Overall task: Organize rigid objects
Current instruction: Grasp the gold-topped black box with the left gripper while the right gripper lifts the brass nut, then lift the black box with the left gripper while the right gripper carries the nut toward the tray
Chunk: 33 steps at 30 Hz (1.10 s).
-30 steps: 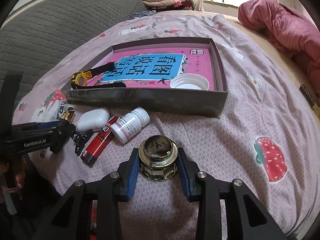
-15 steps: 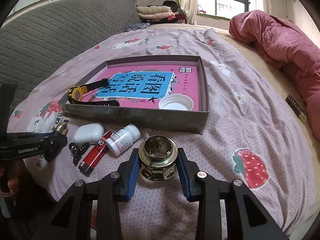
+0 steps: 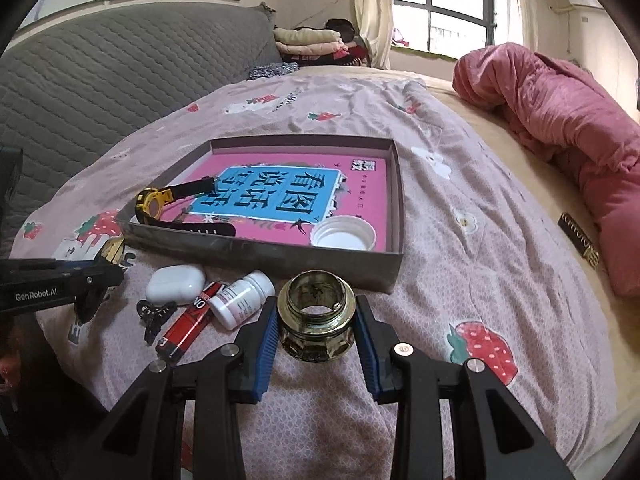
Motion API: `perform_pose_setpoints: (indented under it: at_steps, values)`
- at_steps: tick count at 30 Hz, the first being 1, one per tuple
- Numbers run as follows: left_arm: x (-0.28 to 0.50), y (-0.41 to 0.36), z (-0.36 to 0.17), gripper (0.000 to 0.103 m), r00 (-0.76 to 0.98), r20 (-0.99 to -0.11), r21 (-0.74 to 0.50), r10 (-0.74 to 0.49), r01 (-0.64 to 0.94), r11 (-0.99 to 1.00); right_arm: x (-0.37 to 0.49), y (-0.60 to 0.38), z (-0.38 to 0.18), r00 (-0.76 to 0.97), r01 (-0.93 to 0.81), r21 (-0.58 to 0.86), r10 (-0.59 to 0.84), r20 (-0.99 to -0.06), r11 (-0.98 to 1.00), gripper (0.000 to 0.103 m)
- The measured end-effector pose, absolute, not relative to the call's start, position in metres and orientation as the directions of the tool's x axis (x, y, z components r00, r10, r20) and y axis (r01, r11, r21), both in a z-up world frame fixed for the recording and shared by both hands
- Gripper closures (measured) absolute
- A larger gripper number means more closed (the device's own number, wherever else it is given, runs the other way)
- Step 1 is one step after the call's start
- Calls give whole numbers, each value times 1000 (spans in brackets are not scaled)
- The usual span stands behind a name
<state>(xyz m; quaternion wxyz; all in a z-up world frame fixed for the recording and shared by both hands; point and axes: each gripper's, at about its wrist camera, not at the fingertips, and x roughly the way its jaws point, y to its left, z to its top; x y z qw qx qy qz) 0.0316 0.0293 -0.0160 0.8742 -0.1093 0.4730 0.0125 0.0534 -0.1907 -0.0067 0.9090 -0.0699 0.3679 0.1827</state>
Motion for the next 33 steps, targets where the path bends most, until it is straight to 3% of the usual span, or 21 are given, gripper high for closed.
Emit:
perform_pose_setpoints:
  at_steps: [33]
  values:
    - [36, 28, 13, 80, 654, -754, -164, -70, -84, 983, 57, -180, 20, 716, -412, 7, 329, -616, 911, 67]
